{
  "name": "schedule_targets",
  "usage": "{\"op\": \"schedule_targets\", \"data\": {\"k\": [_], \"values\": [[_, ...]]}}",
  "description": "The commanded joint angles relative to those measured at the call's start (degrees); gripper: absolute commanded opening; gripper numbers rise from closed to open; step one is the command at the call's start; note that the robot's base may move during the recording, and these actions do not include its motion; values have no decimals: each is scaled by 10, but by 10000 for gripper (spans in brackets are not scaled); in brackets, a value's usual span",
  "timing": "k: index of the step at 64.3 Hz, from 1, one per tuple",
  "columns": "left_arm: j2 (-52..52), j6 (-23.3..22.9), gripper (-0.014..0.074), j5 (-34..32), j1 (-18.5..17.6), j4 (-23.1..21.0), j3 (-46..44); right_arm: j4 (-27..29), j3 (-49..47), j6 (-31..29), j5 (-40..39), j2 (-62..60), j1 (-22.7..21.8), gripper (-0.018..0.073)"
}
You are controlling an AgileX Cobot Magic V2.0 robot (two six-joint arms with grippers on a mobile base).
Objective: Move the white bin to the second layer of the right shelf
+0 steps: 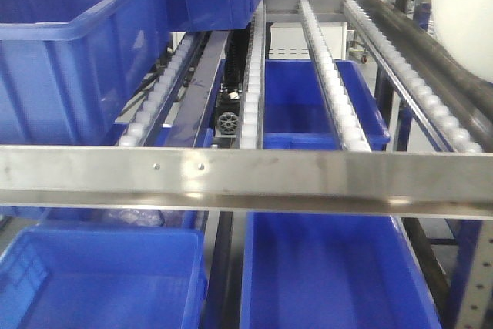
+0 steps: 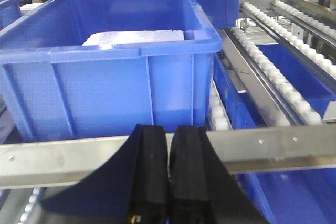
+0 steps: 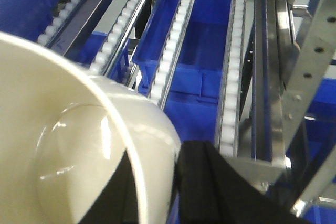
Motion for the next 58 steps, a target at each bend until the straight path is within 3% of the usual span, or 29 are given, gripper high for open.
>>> {"op": "schedule_targets", "data": {"k": [1,58], "values": [[-8,-2,85,-49,-4,-3,21,1,-19,0,-59,2,-3,56],[-8,-2,85,-49,-4,-3,21,1,-19,0,-59,2,-3,56]]}}
